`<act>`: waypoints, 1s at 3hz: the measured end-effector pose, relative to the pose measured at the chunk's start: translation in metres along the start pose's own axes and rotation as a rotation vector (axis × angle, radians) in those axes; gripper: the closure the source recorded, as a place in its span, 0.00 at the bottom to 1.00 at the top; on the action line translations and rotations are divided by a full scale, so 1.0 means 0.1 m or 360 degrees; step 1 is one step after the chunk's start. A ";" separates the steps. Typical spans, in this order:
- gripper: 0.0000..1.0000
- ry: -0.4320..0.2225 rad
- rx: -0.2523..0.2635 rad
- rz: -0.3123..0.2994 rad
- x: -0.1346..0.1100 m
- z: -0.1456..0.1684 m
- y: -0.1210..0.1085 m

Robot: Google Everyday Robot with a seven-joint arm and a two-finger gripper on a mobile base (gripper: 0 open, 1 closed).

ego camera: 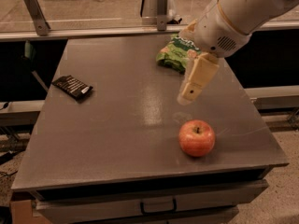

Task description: Move rxbar chocolate near green rice chip bag

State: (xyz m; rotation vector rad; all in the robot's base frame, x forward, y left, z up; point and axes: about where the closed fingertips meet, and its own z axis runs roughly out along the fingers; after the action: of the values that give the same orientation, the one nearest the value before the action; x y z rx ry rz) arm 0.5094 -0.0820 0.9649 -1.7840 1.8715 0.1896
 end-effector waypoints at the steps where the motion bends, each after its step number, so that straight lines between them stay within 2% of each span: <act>1: 0.00 -0.0253 -0.0076 -0.0120 -0.87 0.54 0.03; 2: 0.00 -0.0253 -0.0076 -0.0120 -0.87 0.54 0.03; 3: 0.00 -0.0306 -0.0072 -0.0121 -0.94 0.61 -0.03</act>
Offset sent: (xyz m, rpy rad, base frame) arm 0.0086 0.0809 -0.0065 0.1031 0.0015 0.1049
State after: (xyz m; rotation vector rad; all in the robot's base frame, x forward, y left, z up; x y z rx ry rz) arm 0.5270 0.0290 0.9584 -1.7955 1.6742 0.3647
